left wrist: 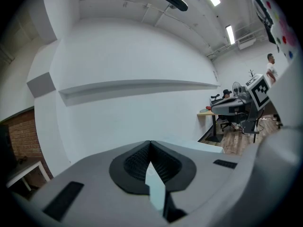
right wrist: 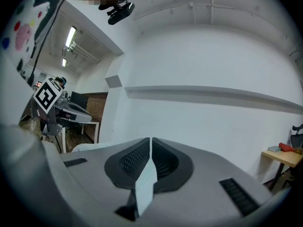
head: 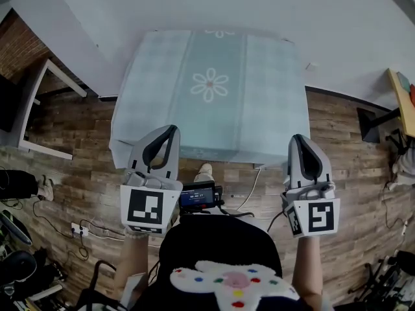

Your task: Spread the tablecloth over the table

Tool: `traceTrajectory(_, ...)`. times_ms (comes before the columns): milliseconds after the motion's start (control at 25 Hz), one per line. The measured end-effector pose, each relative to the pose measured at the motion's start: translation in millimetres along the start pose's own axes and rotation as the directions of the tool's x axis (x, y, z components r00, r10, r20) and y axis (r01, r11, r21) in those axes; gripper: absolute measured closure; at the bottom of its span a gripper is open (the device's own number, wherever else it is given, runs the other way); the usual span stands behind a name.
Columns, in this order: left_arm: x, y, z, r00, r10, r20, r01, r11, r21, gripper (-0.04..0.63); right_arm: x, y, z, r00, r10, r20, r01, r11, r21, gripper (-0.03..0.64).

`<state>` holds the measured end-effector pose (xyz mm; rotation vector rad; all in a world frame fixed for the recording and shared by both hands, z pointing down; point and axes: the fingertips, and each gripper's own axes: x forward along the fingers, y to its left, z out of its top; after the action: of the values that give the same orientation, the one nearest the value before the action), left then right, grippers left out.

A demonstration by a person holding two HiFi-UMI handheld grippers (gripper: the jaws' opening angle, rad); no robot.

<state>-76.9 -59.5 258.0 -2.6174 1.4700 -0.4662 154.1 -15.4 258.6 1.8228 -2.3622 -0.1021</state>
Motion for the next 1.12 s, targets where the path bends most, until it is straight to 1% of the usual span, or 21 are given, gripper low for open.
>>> traceTrajectory(200,3.2,-0.7,1.3,1.0,-0.009,0.001,0.009,1.0,-0.012,0.58,2.6,8.0,-3.1,1.0,0.015,-0.017,-0.015,1.0,-0.004,0.577)
traceTrajectory(320,4.3,-0.9,1.8,1.0,-0.008,-0.002,0.007,0.999,-0.046,0.58,4.1,11.4,-3.7,0.999,0.025,-0.022,-0.025,1.0,-0.006,0.577)
traceTrajectory(440,5.7,-1.2,0.8,1.0,-0.014,0.002,0.014,0.999,-0.029,0.58,5.3,13.0,-6.0,0.999,0.029,-0.03,-0.03,1.0,-0.005,0.577)
traceTrajectory(920,7.3,-1.5,1.1,1.0,-0.019,0.003,0.019,1.0,-0.001,0.58,7.5,18.5,-6.9,0.998,0.048,-0.035,-0.048,0.999,-0.007,0.578)
traceTrajectory(1120,6.4,-2.2,0.0,1.0,-0.02,0.007,0.02,1.0,-0.003,0.58,7.5,22.9,-7.5,0.998,0.062,-0.028,-0.061,0.998,0.021,0.578)
